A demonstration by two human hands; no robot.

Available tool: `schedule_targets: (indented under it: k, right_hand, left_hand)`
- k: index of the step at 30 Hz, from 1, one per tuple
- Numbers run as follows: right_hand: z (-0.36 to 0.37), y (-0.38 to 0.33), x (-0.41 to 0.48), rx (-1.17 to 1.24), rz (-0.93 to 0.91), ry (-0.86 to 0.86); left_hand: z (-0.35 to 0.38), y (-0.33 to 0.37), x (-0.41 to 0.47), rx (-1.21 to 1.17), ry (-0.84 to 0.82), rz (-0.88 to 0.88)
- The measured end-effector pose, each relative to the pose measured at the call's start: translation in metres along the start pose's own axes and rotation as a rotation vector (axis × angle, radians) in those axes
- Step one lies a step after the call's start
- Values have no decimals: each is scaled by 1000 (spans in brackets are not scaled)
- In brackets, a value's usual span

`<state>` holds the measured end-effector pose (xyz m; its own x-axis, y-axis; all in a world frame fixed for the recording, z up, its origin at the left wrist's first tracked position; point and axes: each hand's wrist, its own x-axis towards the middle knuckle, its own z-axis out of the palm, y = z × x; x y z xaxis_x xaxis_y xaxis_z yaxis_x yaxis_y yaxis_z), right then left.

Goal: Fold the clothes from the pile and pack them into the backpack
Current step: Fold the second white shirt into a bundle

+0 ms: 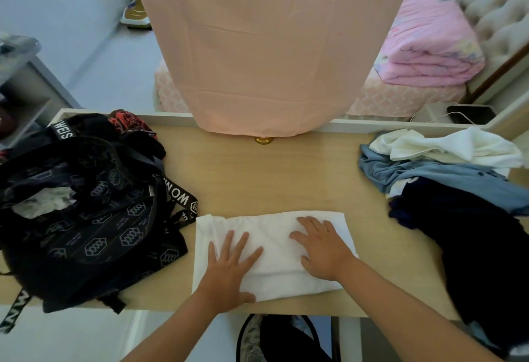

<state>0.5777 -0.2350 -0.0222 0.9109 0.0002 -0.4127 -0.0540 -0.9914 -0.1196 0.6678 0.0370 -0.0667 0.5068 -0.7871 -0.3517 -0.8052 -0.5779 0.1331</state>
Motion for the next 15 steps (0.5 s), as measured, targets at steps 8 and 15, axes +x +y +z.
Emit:
schedule_targets:
  k: [8,15]
  right_hand:
    - [12,28,14,-17,196,44]
    - [-10,55,44,110,570,101]
  left_hand:
    - [-43,-33,44,-17,394,-183]
    - [-28,-80,56,-129,275,-209]
